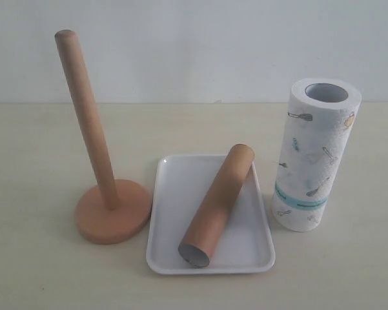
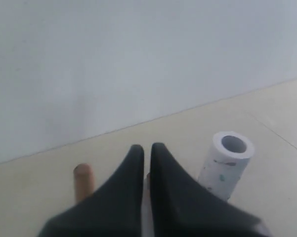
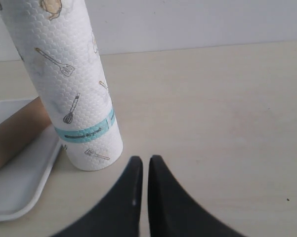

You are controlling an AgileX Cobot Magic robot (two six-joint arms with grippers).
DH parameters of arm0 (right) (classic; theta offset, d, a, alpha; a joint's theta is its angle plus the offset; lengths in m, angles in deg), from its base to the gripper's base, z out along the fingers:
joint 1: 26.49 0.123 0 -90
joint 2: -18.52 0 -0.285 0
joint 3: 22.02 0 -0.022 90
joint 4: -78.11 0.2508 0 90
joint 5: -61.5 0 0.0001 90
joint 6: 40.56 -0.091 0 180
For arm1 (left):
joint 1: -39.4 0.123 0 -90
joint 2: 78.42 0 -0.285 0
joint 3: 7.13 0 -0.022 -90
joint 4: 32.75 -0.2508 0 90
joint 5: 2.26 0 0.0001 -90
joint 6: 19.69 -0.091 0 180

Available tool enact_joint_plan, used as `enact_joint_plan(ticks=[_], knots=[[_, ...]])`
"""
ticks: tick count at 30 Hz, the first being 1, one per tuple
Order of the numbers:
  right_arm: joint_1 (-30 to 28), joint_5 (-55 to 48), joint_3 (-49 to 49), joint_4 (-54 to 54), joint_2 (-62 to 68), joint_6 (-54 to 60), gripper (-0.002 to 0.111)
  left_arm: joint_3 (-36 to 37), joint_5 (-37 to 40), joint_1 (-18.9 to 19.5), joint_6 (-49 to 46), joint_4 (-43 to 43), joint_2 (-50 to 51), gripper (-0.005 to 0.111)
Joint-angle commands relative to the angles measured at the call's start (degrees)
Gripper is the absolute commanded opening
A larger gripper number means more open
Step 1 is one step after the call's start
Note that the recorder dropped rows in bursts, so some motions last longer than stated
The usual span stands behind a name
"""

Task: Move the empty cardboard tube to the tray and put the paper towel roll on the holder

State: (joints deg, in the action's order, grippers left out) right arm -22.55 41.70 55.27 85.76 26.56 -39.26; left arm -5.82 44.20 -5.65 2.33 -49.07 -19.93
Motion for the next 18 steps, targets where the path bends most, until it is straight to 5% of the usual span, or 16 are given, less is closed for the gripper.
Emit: enact_joint_plan(ticks=[1,11,18], knots=[[0.1,0.4,-0.1,-0.3,-0.3,0.1,0.004,13.4,-0.2,-0.3,13.1,-9.3,-11.4,0.004],[0.1,0.4,-0.1,-0.3,-0.3,0.1,0.004,38.1,-0.1,-0.3,20.7,-17.7,-32.7,0.004],[0.1,0.4,-0.1,-0.3,-0.3,0.1,0.004,43.4,0.0,-0.3,20.7,-16.5,-41.3,0.004]])
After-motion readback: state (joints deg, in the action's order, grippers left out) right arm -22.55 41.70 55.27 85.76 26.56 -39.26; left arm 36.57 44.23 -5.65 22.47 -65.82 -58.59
